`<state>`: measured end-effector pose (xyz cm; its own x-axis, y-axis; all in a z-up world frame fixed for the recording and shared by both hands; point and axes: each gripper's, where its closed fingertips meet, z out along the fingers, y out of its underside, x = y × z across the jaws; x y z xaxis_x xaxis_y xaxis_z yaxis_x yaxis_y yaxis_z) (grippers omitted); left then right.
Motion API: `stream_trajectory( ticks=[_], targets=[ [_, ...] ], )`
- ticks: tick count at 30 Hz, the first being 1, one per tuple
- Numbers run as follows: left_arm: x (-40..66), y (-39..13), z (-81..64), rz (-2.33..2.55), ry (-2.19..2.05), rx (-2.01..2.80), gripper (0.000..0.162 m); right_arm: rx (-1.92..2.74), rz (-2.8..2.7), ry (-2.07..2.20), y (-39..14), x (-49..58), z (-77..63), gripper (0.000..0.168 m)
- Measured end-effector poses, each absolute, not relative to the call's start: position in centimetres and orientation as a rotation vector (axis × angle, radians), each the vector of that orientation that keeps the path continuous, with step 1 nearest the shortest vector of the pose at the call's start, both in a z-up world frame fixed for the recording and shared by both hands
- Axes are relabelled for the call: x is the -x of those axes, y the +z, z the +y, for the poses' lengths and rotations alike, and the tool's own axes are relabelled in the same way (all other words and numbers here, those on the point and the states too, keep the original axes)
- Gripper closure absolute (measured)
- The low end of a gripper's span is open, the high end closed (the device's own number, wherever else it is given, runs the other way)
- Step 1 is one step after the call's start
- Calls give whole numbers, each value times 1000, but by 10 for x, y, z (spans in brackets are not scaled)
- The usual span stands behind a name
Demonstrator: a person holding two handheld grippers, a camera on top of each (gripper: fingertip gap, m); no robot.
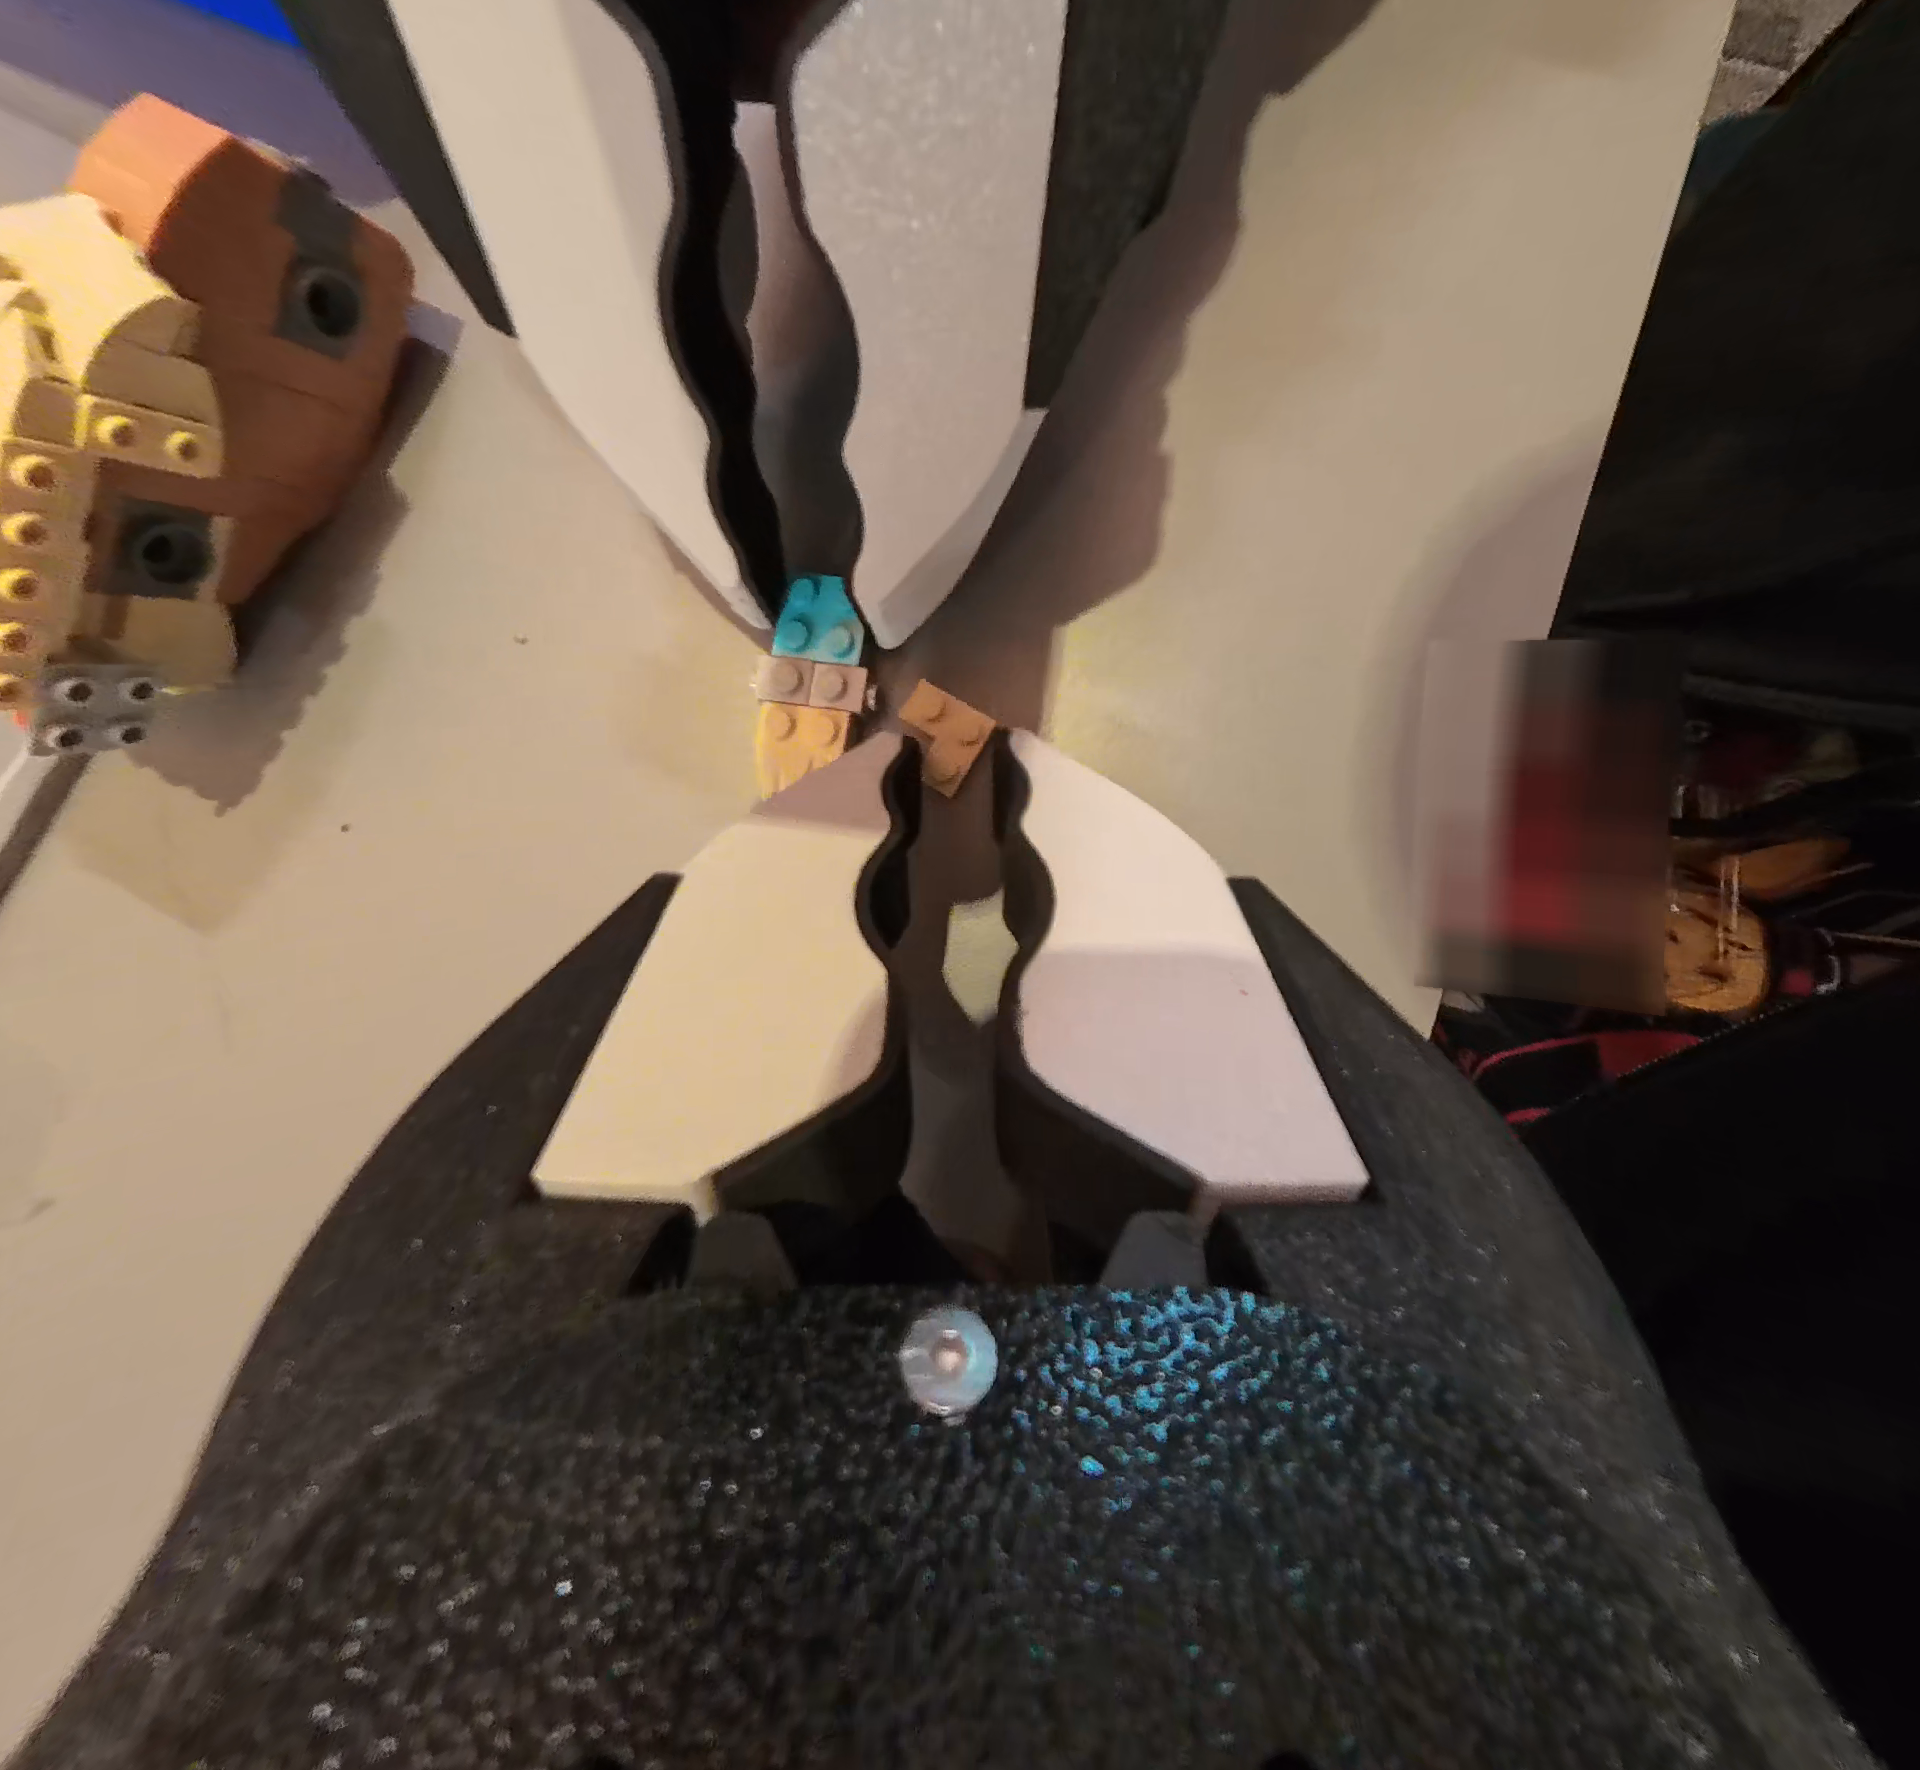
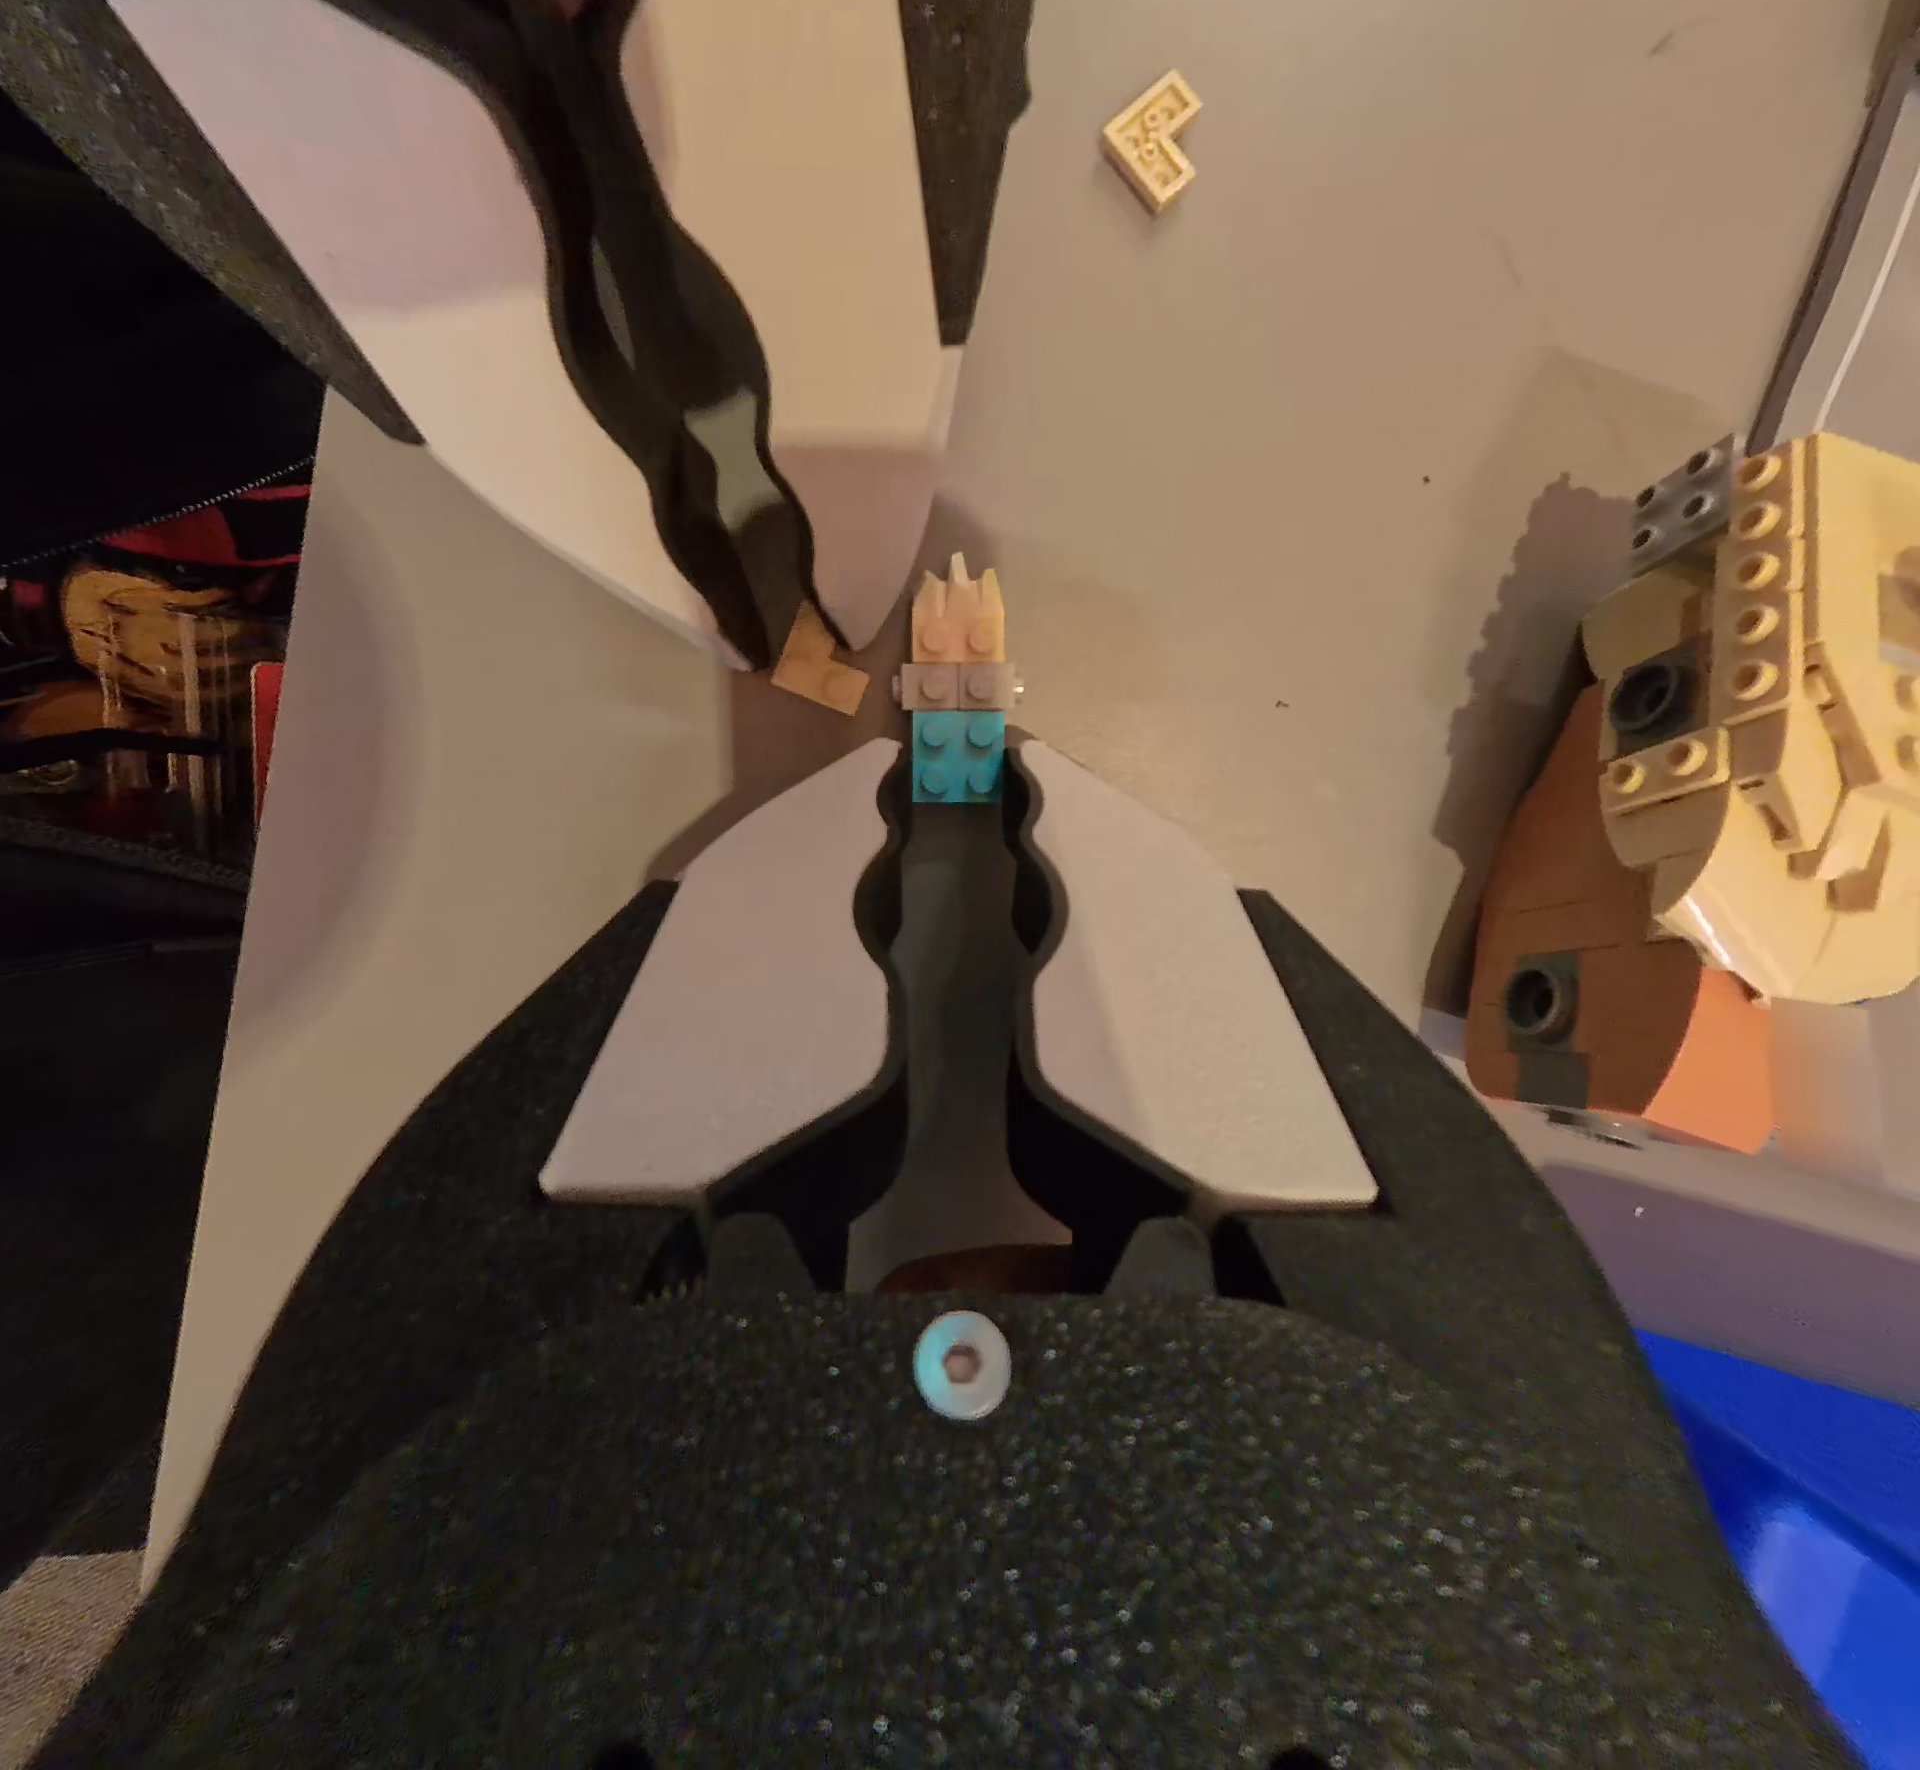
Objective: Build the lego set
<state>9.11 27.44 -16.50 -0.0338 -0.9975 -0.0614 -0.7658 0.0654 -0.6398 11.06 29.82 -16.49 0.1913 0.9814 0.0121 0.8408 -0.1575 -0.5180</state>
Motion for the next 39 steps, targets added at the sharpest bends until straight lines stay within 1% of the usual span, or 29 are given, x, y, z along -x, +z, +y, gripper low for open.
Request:
stream_trajectory(
  ticks=[8,12,15,21,39],
  targets=[
    [-93,-164,273,1874,-651,1729,154,2057,-1695,474,-165,-111,302,152],
    [-94,-150,279,1782,-711,1705,155,2051,-1699,474,-165,-110,301,152],
    [-94,-142,291,1724,-673,1688,155,2047,-1708,480,-165,-109,299,152],
    [-94,-148,300,1780,-580,1687,155,2030,-1720,503,-163,-108,296,152],
    [-94,-153,300,1809,-581,1737,153,2002,-1723,498,-162,-104,295,152]
  ],
)
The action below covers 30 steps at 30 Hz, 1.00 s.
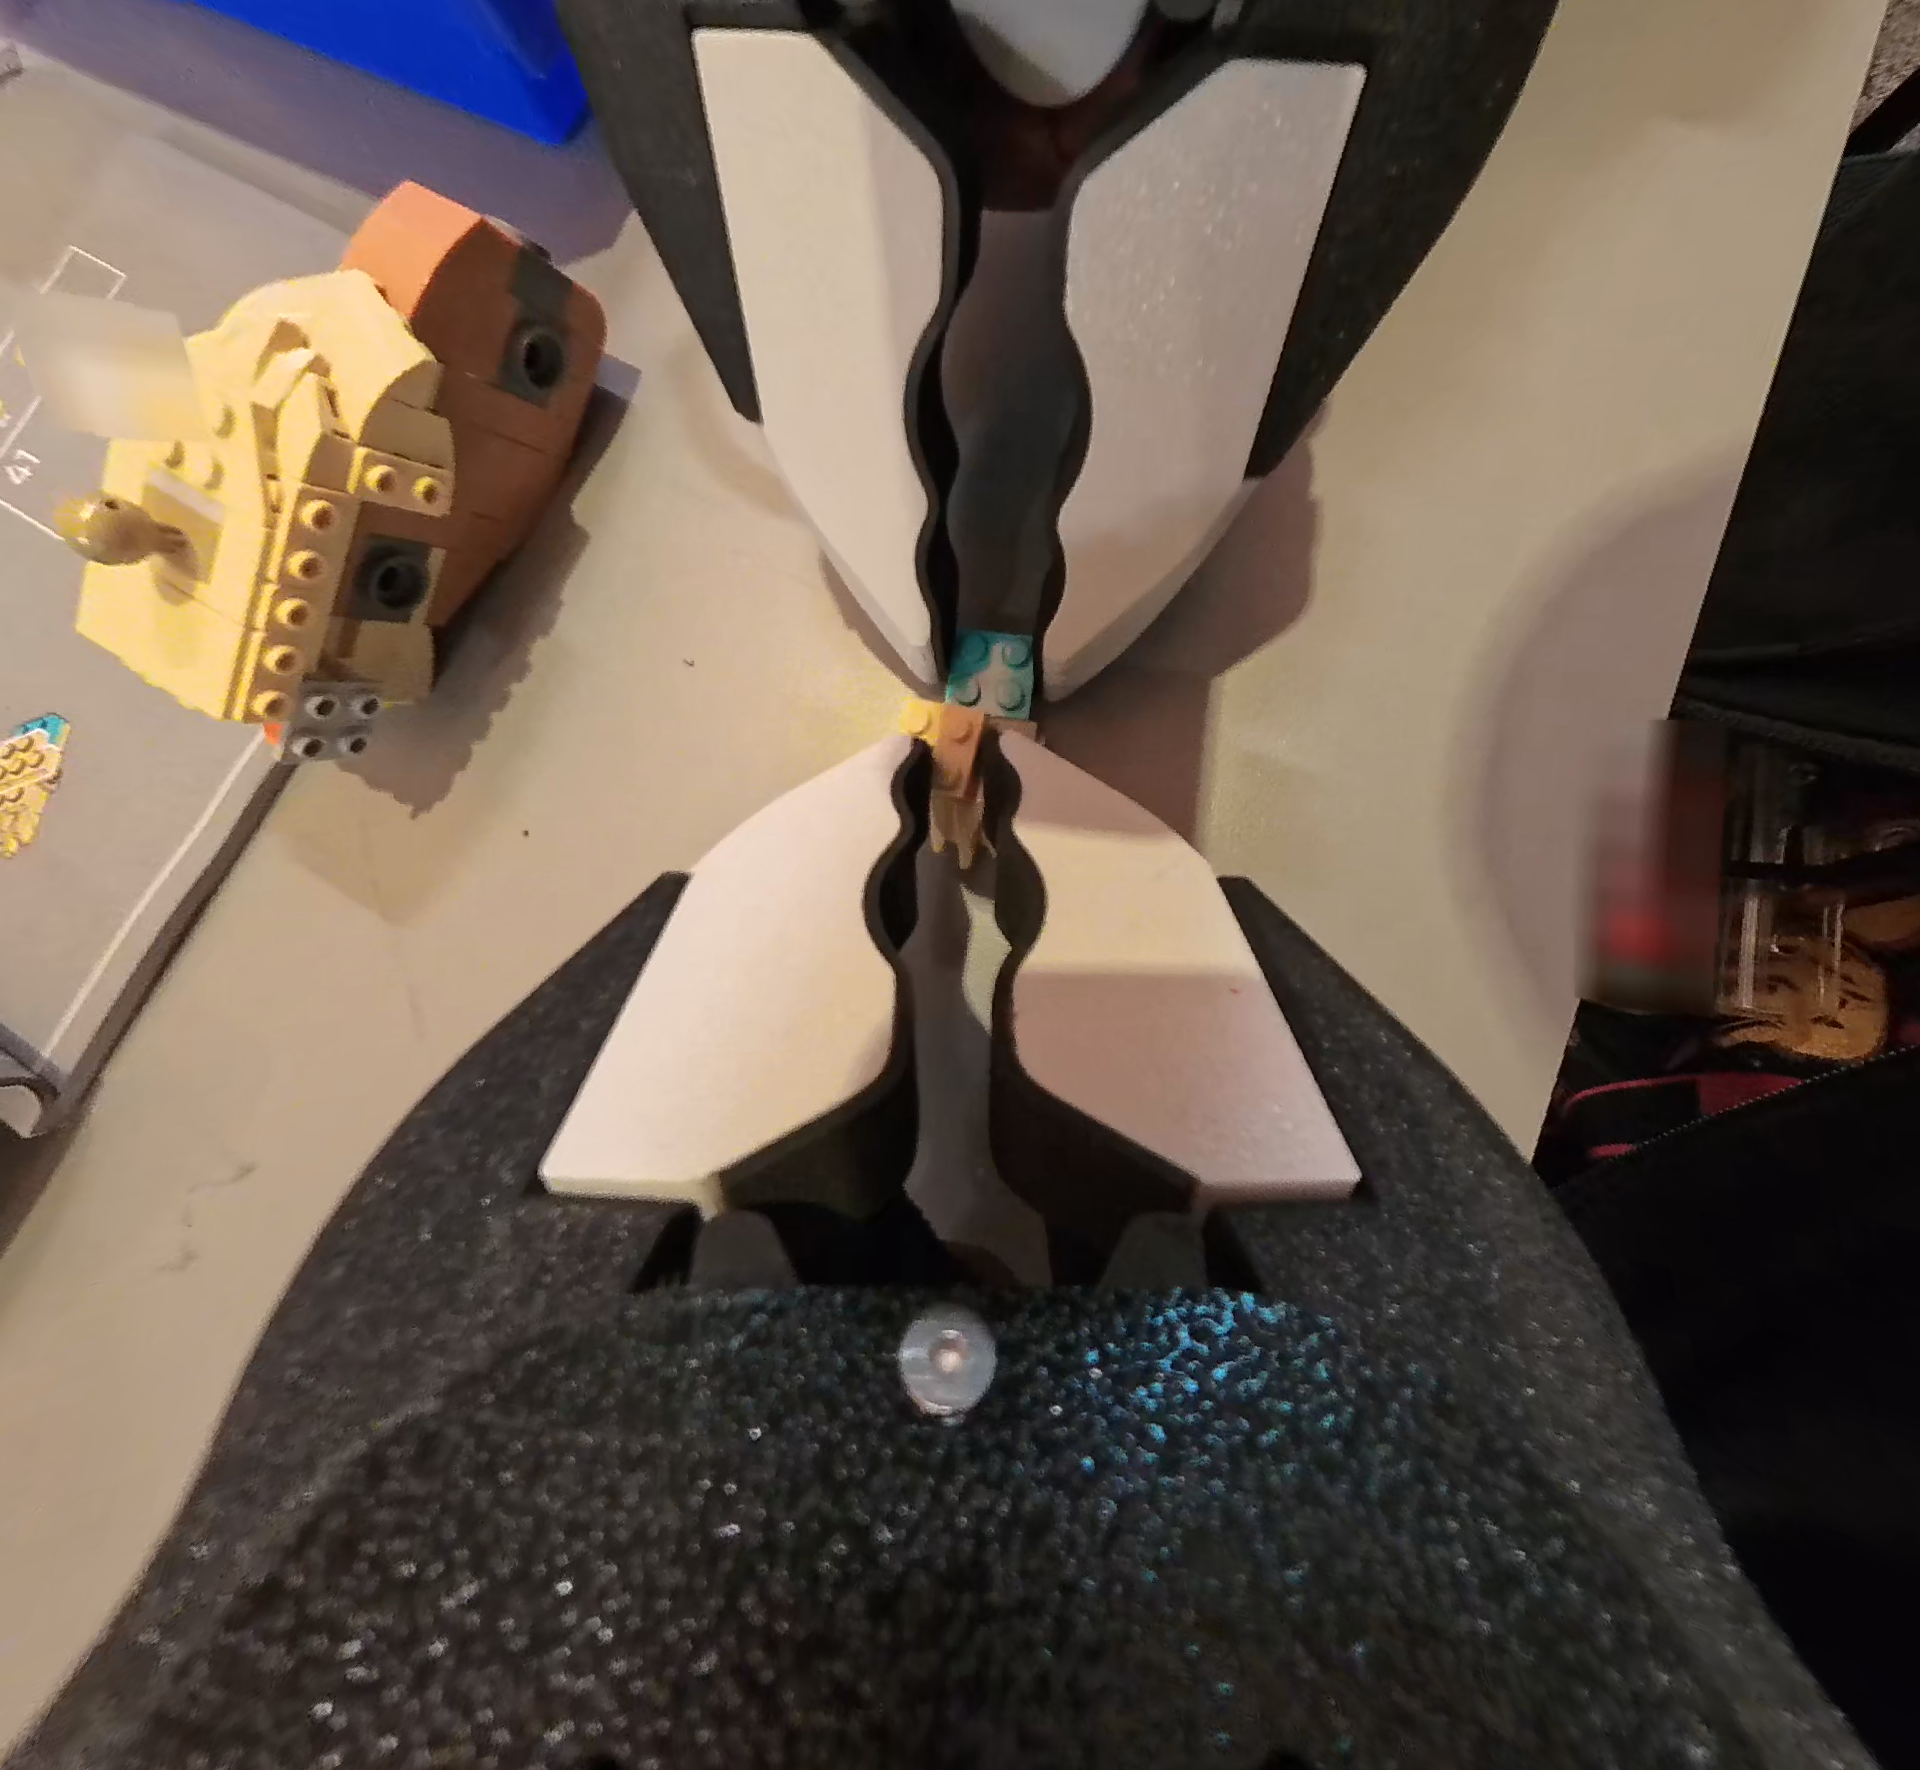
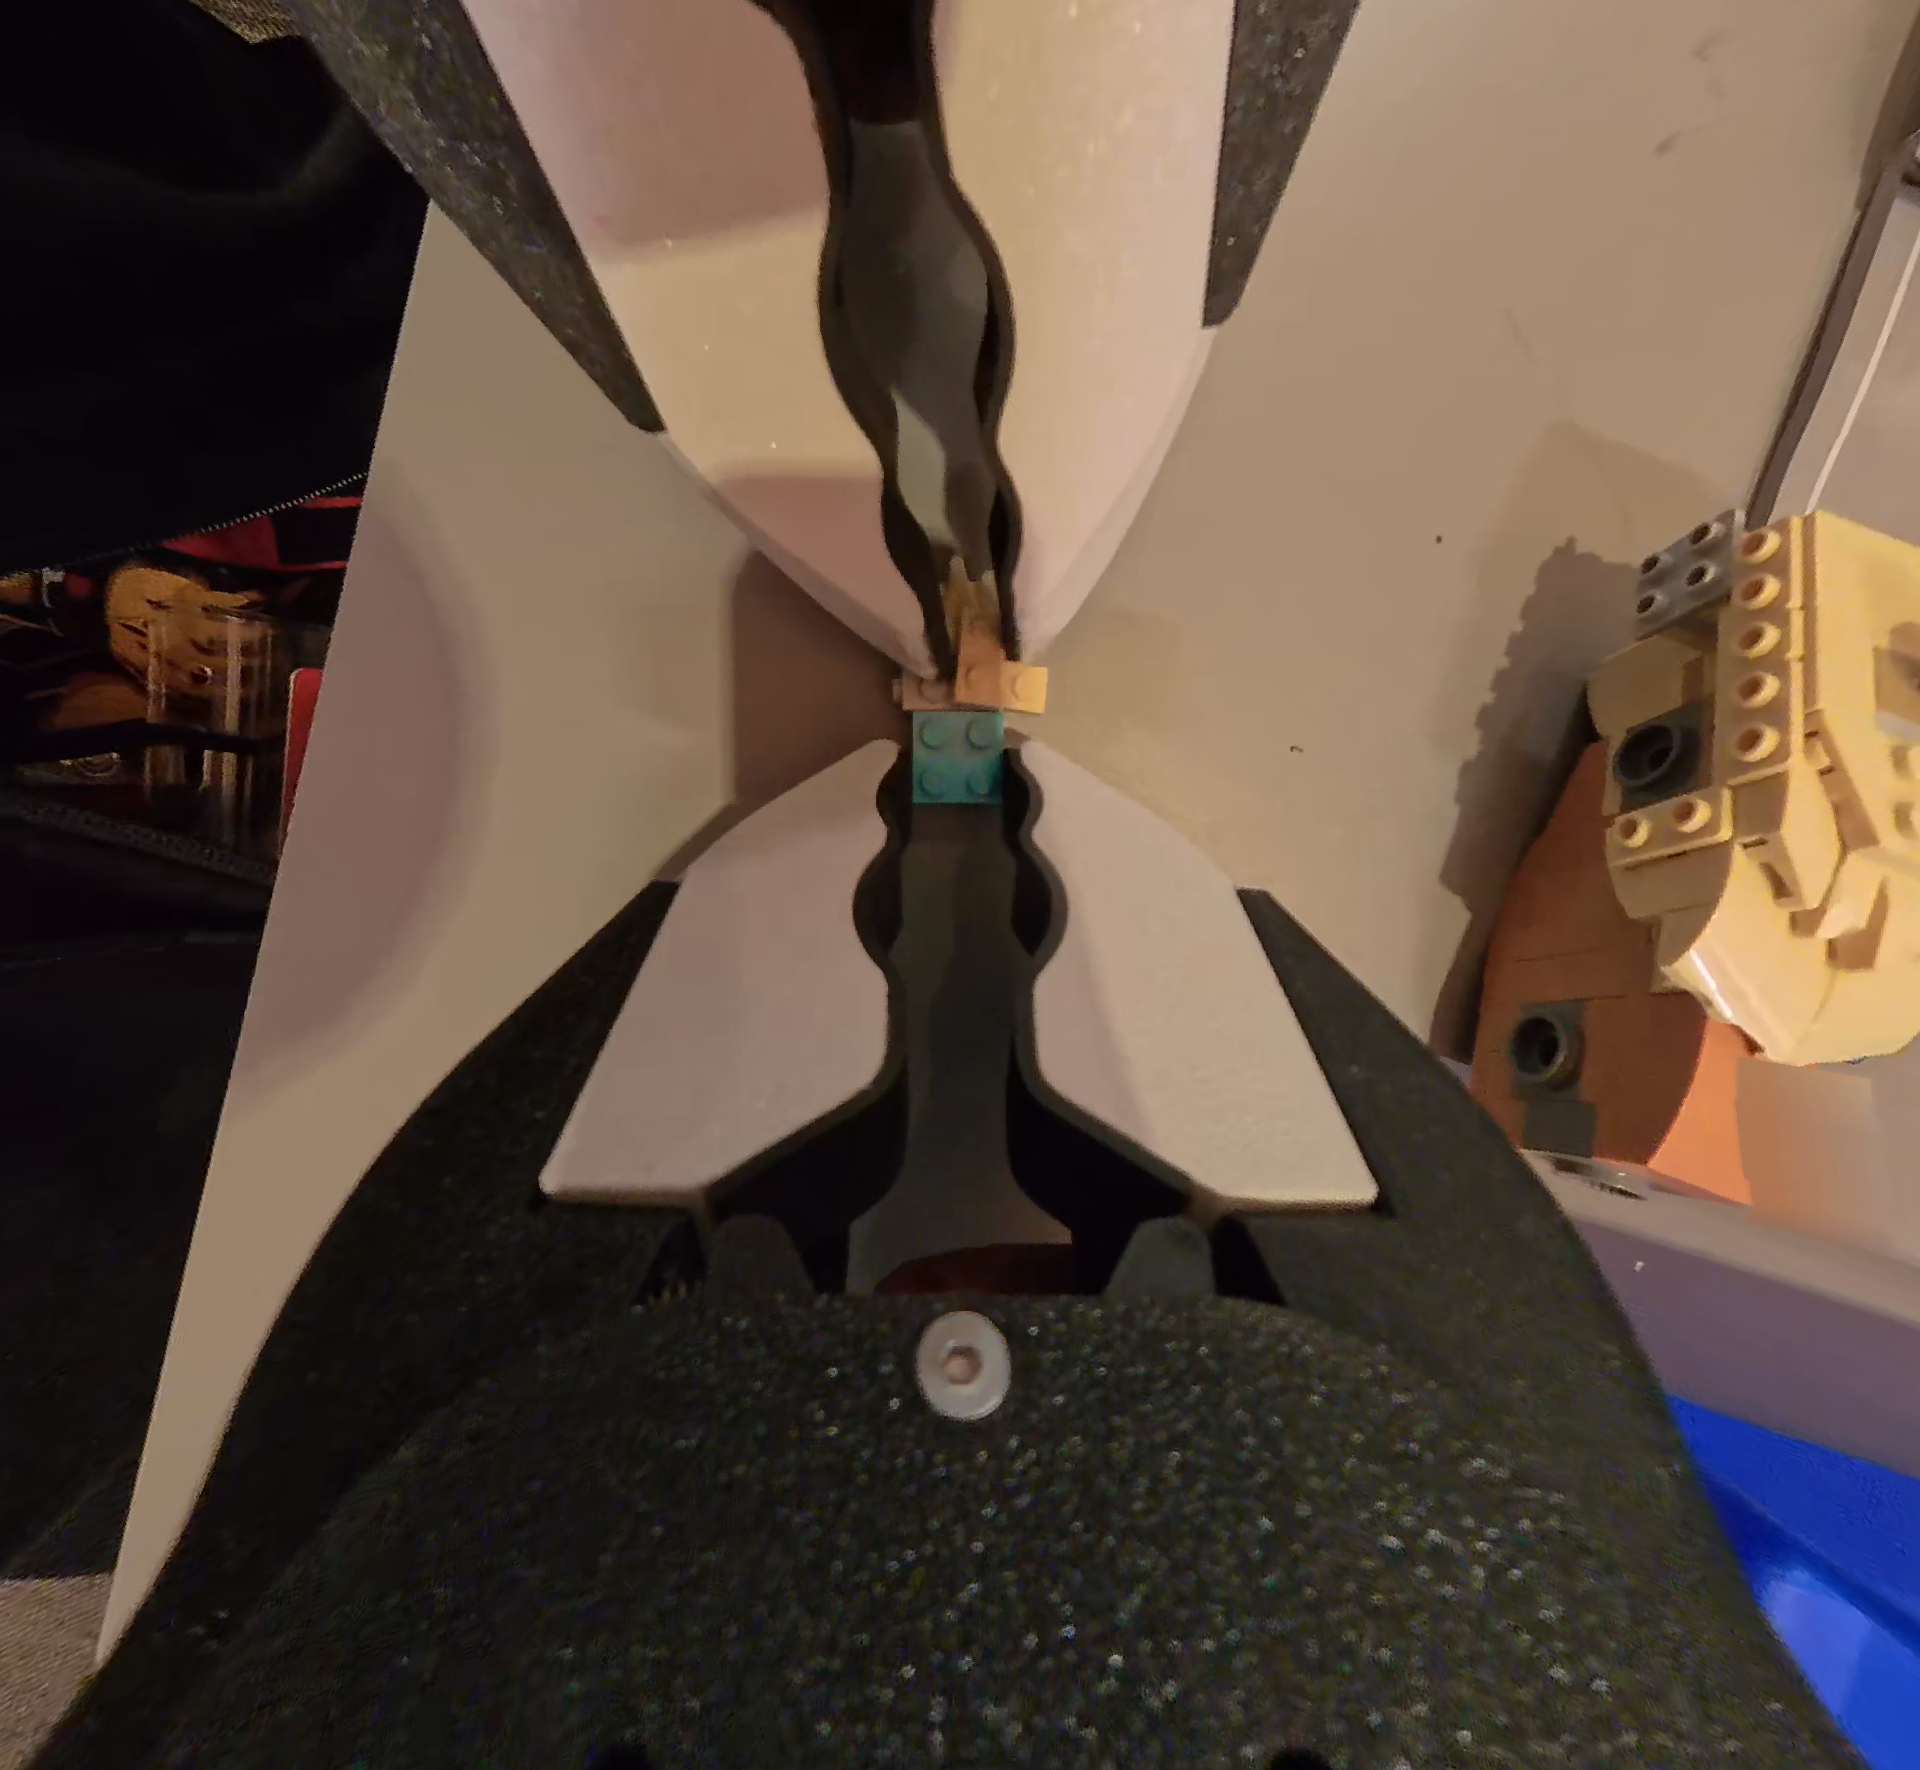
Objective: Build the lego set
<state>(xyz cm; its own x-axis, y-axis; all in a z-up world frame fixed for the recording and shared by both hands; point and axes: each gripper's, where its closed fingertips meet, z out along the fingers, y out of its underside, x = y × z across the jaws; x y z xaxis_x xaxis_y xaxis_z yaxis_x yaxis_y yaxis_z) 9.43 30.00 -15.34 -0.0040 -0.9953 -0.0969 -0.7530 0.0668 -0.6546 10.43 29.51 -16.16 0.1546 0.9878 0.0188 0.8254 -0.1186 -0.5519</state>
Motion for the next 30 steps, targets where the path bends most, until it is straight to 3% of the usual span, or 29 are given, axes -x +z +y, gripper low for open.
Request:
stream_trajectory(
  ticks=[30],
  targets=[
    [-91,-149,302,1832,-534,1700,153,1988,-1717,496,-159,-103,296,152]
  ],
)
